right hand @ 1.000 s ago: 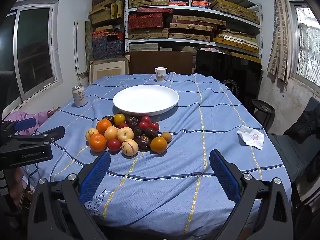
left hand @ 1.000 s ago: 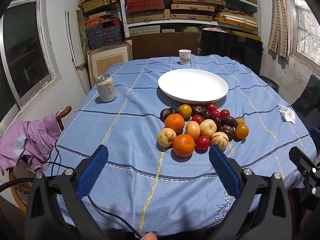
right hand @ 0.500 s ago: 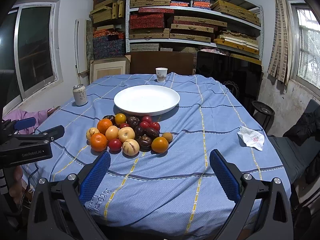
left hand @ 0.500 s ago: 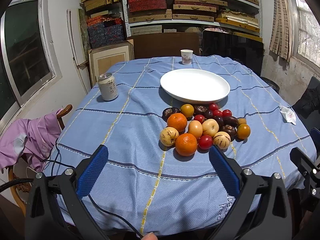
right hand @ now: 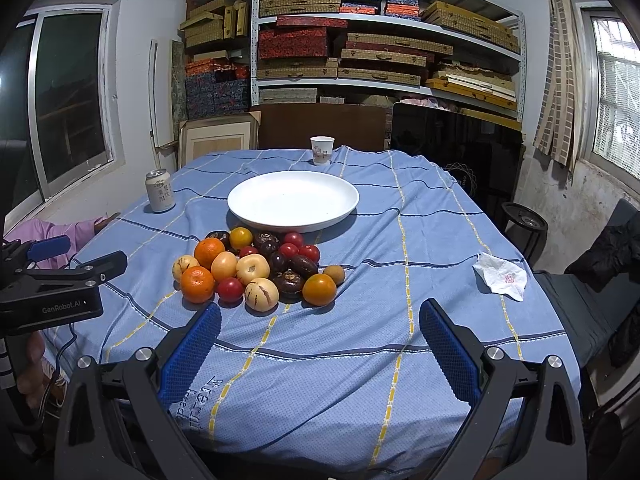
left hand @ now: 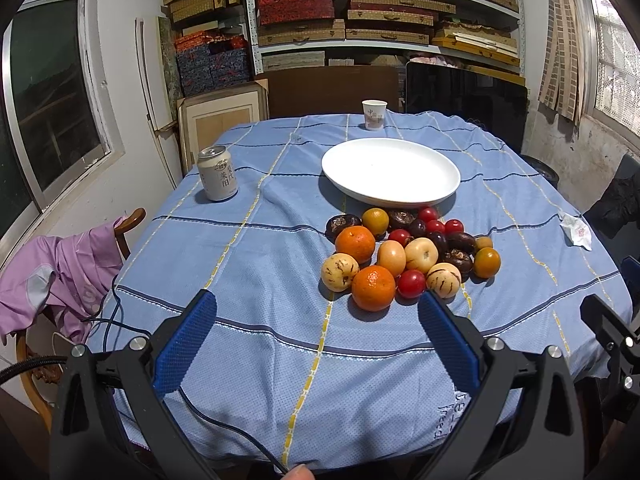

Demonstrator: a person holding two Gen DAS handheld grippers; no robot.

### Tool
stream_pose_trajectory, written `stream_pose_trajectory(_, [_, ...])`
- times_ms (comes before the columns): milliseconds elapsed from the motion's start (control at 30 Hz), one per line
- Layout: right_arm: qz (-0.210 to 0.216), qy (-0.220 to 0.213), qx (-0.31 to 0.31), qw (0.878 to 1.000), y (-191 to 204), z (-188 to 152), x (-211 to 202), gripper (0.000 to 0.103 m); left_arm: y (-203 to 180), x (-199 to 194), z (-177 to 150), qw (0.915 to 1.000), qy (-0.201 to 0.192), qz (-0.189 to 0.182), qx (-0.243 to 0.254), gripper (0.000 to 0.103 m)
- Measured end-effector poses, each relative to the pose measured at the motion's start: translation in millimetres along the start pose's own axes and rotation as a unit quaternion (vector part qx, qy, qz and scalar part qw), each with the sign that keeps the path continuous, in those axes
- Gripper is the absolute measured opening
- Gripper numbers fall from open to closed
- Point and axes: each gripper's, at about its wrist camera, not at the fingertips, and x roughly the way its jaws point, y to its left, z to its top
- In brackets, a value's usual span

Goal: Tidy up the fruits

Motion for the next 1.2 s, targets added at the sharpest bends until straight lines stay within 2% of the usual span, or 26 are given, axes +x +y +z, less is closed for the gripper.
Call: stream_pose_trajectory(1200, [-0.005, -0.001, 0.002, 1.000, -0.5, 1.5, 0.2, 0.100, 9.7, 1.6, -3.6, 1.0000, 0.001, -0.001, -0.003, 0.099])
